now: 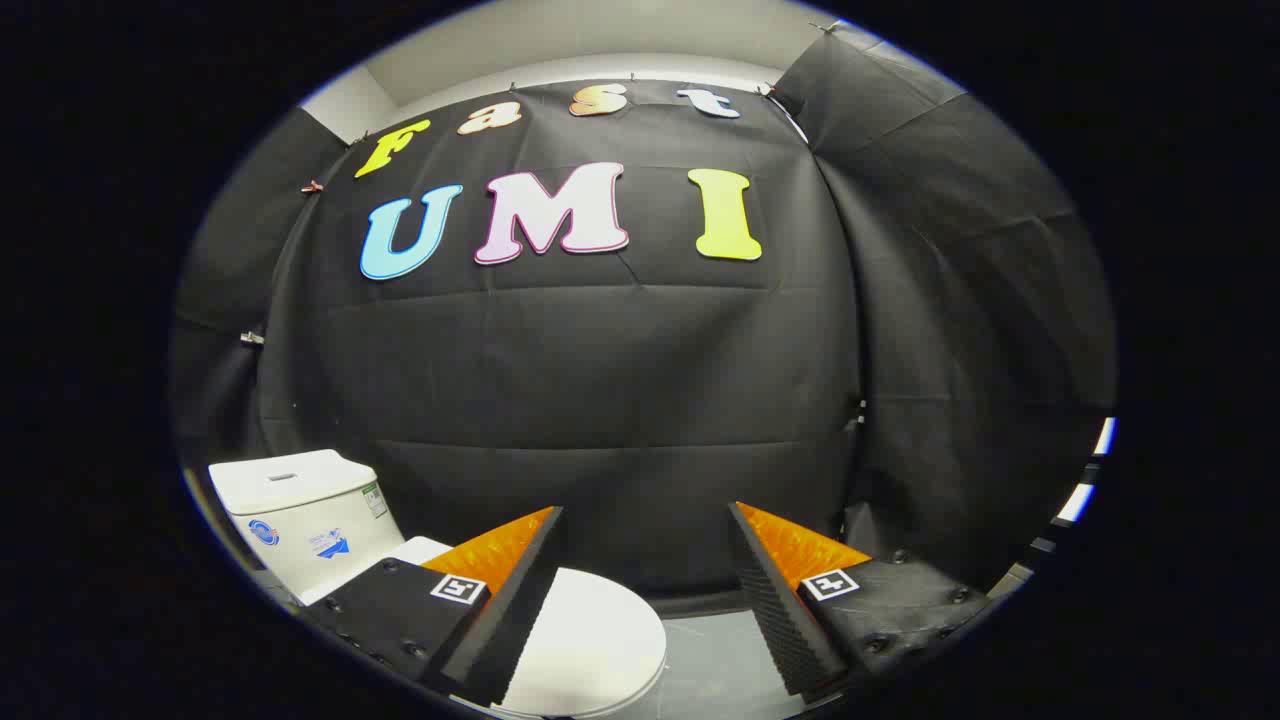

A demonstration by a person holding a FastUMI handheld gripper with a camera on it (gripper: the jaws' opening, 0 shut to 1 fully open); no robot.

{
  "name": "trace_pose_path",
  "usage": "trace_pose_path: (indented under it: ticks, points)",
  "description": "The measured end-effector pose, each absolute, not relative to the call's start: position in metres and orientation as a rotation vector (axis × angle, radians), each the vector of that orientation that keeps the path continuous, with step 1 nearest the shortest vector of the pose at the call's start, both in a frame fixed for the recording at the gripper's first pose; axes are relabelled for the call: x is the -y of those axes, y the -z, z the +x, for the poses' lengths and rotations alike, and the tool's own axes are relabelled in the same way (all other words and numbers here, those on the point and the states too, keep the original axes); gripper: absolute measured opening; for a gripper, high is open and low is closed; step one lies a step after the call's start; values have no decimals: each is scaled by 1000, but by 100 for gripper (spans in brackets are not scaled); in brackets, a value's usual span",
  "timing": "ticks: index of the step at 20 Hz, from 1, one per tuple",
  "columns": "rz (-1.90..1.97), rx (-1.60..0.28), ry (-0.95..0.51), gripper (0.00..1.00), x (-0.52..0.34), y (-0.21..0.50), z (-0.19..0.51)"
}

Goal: Open the toilet lid.

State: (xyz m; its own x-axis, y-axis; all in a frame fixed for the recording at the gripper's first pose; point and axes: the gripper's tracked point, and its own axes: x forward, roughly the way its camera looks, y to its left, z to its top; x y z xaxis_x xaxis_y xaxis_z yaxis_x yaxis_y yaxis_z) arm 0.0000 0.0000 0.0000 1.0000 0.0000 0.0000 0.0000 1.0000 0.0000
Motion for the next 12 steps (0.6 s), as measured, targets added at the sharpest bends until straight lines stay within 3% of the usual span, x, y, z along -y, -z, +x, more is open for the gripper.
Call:
trace_pose_path:
  ticks: [12]
  points:
    - [2, 5, -10, 99, -1, -1, -1]
